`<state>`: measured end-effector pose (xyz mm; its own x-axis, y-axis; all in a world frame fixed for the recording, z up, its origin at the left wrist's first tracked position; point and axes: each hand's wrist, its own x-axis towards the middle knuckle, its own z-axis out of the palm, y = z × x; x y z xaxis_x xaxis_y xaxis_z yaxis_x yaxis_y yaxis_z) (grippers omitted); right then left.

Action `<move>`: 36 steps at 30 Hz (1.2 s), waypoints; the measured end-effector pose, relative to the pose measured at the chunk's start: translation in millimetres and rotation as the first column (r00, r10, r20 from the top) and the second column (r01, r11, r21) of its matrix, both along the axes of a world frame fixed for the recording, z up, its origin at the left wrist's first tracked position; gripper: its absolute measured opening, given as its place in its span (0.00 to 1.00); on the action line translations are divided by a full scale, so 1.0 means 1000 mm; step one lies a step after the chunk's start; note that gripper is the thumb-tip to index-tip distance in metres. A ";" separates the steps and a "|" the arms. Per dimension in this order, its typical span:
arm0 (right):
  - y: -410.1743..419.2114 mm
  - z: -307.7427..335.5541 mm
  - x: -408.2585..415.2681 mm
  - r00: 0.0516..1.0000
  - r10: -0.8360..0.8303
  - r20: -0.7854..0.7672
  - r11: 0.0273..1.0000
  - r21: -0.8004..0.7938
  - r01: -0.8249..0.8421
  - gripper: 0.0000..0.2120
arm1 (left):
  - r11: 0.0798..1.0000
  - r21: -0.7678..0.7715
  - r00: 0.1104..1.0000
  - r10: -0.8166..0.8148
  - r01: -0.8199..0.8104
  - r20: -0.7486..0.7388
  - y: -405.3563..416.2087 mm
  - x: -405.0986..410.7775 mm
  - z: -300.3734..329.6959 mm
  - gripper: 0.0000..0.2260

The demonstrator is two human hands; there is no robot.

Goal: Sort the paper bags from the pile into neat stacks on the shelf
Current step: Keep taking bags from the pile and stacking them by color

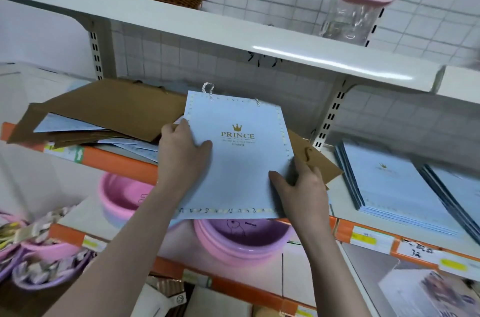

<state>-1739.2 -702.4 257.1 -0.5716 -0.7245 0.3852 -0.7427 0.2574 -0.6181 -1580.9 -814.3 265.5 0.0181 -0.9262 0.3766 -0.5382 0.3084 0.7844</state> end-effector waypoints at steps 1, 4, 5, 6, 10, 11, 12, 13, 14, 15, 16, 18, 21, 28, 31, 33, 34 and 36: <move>0.005 0.000 -0.006 1.000 -0.011 -0.008 1.000 -0.002 0.011 0.19 | 1.000 -0.011 1.000 0.001 -0.001 0.004 0.005 -0.007 0.001 0.12; 0.027 -0.004 -0.033 0.999 -0.044 -0.012 0.999 -0.018 0.043 0.19 | 0.999 -0.042 1.000 -0.019 0.020 0.025 0.023 -0.039 0.005 0.13; 0.036 -0.006 -0.045 0.998 -0.055 -0.004 0.998 -0.028 0.055 0.19 | 0.998 -0.051 0.999 -0.032 0.034 0.038 0.030 -0.052 0.006 0.14; 0.044 -0.008 -0.057 0.998 -0.067 0.001 0.997 -0.036 0.067 0.19 | 0.997 -0.060 0.998 -0.045 0.048 0.051 0.037 -0.067 0.007 0.14; 0.080 -0.013 -0.126 0.992 -0.123 -0.026 0.992 -0.045 0.121 0.17 | 0.989 -0.091 0.990 -0.107 0.115 0.090 0.069 -0.142 0.008 0.12; 0.089 -0.014 -0.148 0.990 -0.137 -0.037 0.989 -0.054 0.135 0.16 | 0.987 -0.091 0.987 -0.126 0.134 0.095 0.077 -0.165 0.007 0.12; 0.098 -0.015 -0.171 0.987 -0.151 -0.050 0.987 -0.064 0.148 0.16 | 0.985 -0.089 0.985 -0.140 0.149 0.098 0.086 -0.189 0.006 0.12; 0.108 -0.016 -0.195 0.984 -0.166 -0.066 0.985 -0.067 0.161 0.16 | 0.984 -0.088 0.984 -0.149 0.157 0.096 0.095 -0.215 0.005 0.13; 0.117 -0.017 -0.220 0.979 -0.183 -0.087 0.982 -0.068 0.177 0.17 | 0.983 -0.091 0.984 -0.154 0.162 0.093 0.105 -0.242 0.003 0.13; 0.127 -0.017 -0.246 0.973 -0.203 -0.113 0.978 -0.067 0.197 0.19 | 0.981 -0.094 0.983 -0.160 0.169 0.092 0.117 -0.270 0.002 0.13; 0.137 -0.018 -0.272 0.965 -0.225 -0.132 0.974 -0.066 0.218 0.20 | 0.980 -0.092 0.981 -0.168 0.177 0.099 0.129 -0.299 -0.001 0.12; 0.156 -0.018 -0.322 0.955 -0.254 -0.152 0.967 -0.071 0.245 0.18 | 0.977 -0.087 0.973 -0.180 0.193 0.142 0.147 -0.353 -0.005 0.11; 0.181 -0.020 -0.386 0.945 -0.267 -0.187 0.964 -0.033 0.265 0.14 | 0.973 -0.049 0.954 -0.212 0.227 0.210 0.166 -0.424 -0.011 0.13; 0.220 -0.029 -0.490 0.933 -0.299 -0.201 0.950 0.028 0.310 0.12 | 0.953 0.030 0.915 -0.298 0.301 0.272 0.196 -0.540 -0.020 0.14; 0.230 -0.037 -0.517 0.917 -0.340 -0.208 0.929 0.075 0.361 0.13 | 0.943 0.062 0.893 -0.331 0.328 0.304 0.205 -0.572 -0.029 0.15; 0.234 -0.042 -0.529 0.908 -0.352 -0.226 0.915 0.121 0.385 0.12 | 0.935 0.074 0.879 -0.352 0.347 0.322 0.207 -0.588 -0.036 0.15; 0.236 -0.044 -0.534 0.906 -0.356 -0.229 0.911 0.132 0.392 0.11 | 0.931 0.080 0.871 -0.362 0.357 0.333 0.207 -0.594 -0.038 0.15; 0.236 -0.050 -0.543 0.903 -0.360 -0.236 0.910 0.124 0.395 0.09 | 0.924 0.116 0.852 -0.380 0.363 0.360 0.207 -0.603 -0.042 0.17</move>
